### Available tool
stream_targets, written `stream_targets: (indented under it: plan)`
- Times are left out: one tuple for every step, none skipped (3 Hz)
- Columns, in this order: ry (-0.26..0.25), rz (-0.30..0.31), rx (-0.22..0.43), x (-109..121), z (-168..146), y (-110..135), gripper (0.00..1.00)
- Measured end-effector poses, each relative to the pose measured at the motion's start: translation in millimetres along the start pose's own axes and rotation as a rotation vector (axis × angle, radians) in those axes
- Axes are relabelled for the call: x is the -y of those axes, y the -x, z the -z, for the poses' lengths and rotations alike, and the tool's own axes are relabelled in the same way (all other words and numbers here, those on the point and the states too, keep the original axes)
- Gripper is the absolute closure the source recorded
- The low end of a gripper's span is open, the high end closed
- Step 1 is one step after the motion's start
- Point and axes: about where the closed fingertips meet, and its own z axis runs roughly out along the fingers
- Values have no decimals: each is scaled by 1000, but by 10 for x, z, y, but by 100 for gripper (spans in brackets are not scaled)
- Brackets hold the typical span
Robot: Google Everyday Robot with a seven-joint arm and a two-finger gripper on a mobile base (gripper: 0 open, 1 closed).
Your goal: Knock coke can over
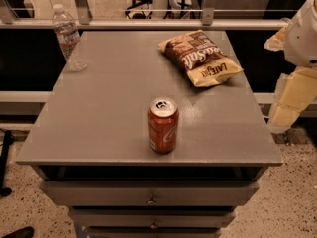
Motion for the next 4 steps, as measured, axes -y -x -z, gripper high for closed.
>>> stream_targets:
  plan:
    - [0,0,0,0,0,0,0]
    - [12,-22,50,-18,-36,26,0]
    - [75,-43,209,-129,-315,292,0]
    - [110,-50,351,-170,-494,606,0]
